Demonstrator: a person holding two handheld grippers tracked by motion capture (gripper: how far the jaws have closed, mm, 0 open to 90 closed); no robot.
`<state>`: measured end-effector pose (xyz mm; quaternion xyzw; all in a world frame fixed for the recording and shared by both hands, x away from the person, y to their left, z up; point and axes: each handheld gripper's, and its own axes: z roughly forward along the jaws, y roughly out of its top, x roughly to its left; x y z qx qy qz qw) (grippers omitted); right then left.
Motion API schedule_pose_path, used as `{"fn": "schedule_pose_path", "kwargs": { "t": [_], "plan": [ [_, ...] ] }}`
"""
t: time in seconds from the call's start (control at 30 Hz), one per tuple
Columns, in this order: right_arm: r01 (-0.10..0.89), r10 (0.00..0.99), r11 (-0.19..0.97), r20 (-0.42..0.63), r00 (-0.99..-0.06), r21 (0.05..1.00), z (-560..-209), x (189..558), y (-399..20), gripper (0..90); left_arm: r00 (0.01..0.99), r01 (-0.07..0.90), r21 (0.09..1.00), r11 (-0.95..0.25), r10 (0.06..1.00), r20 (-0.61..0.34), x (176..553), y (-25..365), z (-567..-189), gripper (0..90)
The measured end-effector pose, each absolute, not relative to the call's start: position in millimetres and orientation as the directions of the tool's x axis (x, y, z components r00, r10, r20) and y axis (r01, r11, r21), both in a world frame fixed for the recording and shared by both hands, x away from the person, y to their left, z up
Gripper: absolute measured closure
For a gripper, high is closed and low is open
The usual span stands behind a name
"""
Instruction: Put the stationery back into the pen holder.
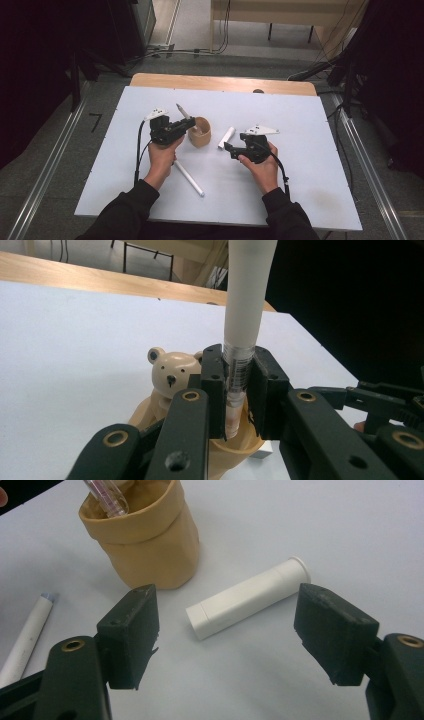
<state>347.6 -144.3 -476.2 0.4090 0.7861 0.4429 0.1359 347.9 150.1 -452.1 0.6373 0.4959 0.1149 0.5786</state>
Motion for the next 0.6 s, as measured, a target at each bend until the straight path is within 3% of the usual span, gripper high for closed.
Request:
{"fn": "schedule_pose_path", "kwargs": {
  "t": [0.37, 0.6],
  "plan": [
    [0.523, 0.764, 0.274, 0.147, -0.628, 0.807, -476.2, 347.5, -144.1, 24.6, 0.475, 0.496, 0.857, 0.142, 0.781, -0.405, 346.7, 148.5, -454.2, 78.8],
    [0.522, 0.764, 0.274, 0.146, -0.628, 0.808, -476.2, 347.4, -144.1, 24.5, 0.475, 0.477, 0.868, 0.138, 0.790, -0.387, 344.1, 147.8, -452.2, 67.8]
  ]
}}
